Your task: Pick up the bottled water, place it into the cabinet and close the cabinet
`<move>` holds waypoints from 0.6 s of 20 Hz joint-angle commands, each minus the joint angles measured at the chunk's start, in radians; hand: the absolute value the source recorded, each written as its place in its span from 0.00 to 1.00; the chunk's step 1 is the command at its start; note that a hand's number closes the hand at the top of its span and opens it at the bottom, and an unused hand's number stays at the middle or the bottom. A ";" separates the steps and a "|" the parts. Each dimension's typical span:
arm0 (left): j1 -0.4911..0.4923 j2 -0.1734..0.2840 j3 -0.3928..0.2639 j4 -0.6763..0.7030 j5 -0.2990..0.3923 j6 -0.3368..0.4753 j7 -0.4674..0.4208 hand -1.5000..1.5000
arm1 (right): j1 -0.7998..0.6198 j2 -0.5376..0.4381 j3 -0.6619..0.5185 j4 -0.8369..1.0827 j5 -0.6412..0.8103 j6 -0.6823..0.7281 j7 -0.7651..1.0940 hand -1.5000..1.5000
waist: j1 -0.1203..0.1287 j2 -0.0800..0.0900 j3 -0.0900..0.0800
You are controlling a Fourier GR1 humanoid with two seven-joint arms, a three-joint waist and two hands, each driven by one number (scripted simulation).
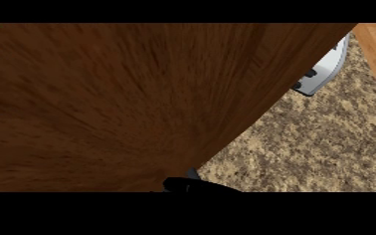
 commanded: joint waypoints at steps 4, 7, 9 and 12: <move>0.068 -0.014 0.073 0.079 0.001 -0.116 -0.043 0.00 | -0.400 0.034 -0.015 0.238 -0.242 -0.051 -0.020 1.00 | -0.031 0.008 0.008; 0.155 -0.008 0.142 0.013 0.039 -0.142 -0.034 0.00 | -0.459 0.035 -0.090 0.390 -0.291 -0.021 -0.028 1.00 | -0.045 0.008 0.012; 0.164 -0.026 0.166 0.109 0.015 -0.206 -0.051 0.00 | -0.464 0.035 -0.048 0.419 -0.327 -0.087 -0.070 1.00 | -0.065 0.007 0.011; 0.220 -0.076 0.196 0.068 -0.009 -0.224 -0.062 0.00 | -0.453 0.035 -0.149 0.501 -0.378 -0.012 -0.031 1.00 | -0.076 0.008 0.012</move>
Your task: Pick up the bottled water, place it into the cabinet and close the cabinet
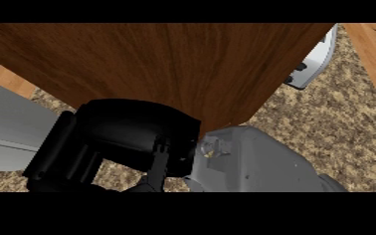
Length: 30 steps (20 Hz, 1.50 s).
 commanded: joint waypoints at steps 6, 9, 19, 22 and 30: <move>0.078 -0.090 0.095 -0.033 -0.020 -0.073 0.017 0.00 | 0.055 -0.037 -0.139 0.250 -0.067 0.184 -0.037 1.00 | -0.041 0.005 0.002; 0.106 -0.153 0.095 -0.004 -0.081 -0.144 -0.001 0.00 | 0.030 -0.031 -0.178 0.326 -0.042 0.209 -0.057 1.00 | -0.038 0.002 0.001; 0.070 -0.182 0.184 -0.055 -0.042 -0.133 0.111 0.00 | 0.030 -0.092 -0.278 0.547 0.124 0.397 -0.278 1.00 | -0.041 0.006 0.001; 0.039 -0.179 0.195 -0.037 -0.018 -0.127 0.148 0.00 | -0.029 -0.091 -0.313 0.573 0.148 0.387 -0.300 1.00 | -0.046 0.006 0.001; 0.006 -0.207 0.173 -0.007 -0.054 -0.152 0.166 0.00 | -0.134 -0.126 -0.391 0.607 0.226 0.333 -0.384 0.00 | -0.038 0.008 0.000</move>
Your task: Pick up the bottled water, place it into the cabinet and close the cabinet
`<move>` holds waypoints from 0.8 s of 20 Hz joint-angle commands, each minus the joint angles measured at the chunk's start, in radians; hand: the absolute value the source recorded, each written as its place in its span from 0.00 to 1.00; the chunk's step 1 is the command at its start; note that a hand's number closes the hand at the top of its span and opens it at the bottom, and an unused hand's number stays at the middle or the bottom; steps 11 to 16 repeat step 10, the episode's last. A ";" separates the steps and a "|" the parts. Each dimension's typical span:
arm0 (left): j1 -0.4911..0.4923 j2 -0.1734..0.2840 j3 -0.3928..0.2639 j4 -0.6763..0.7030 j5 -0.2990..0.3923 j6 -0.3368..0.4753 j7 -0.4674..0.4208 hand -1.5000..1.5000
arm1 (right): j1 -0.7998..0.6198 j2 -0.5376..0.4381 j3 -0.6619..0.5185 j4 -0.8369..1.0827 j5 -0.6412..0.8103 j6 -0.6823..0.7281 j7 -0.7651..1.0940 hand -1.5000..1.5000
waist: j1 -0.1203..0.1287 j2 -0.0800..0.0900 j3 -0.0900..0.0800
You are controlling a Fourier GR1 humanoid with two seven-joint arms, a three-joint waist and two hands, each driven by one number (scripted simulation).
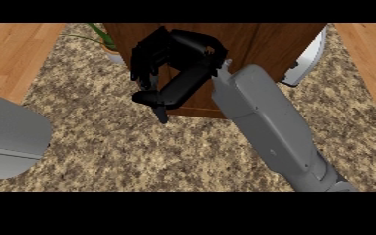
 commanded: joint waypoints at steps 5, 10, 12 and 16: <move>-0.027 -0.020 -0.010 -0.017 -0.030 -0.014 0.009 0.00 | -0.180 -0.044 -0.143 0.055 0.116 -0.208 -0.093 0.00 | -0.003 0.005 0.007; -0.054 -0.020 -0.016 -0.020 -0.032 -0.019 0.026 0.00 | -0.180 -0.075 -0.163 0.106 0.127 -0.169 -0.127 0.00 | 0.004 0.016 0.008; -0.054 -0.020 -0.016 -0.020 -0.032 -0.019 0.026 0.00 | -0.180 -0.075 -0.163 0.106 0.127 -0.169 -0.127 0.00 | 0.004 0.016 0.008; -0.054 -0.020 -0.016 -0.020 -0.032 -0.019 0.026 0.00 | -0.180 -0.075 -0.163 0.106 0.127 -0.169 -0.127 0.00 | 0.004 0.016 0.008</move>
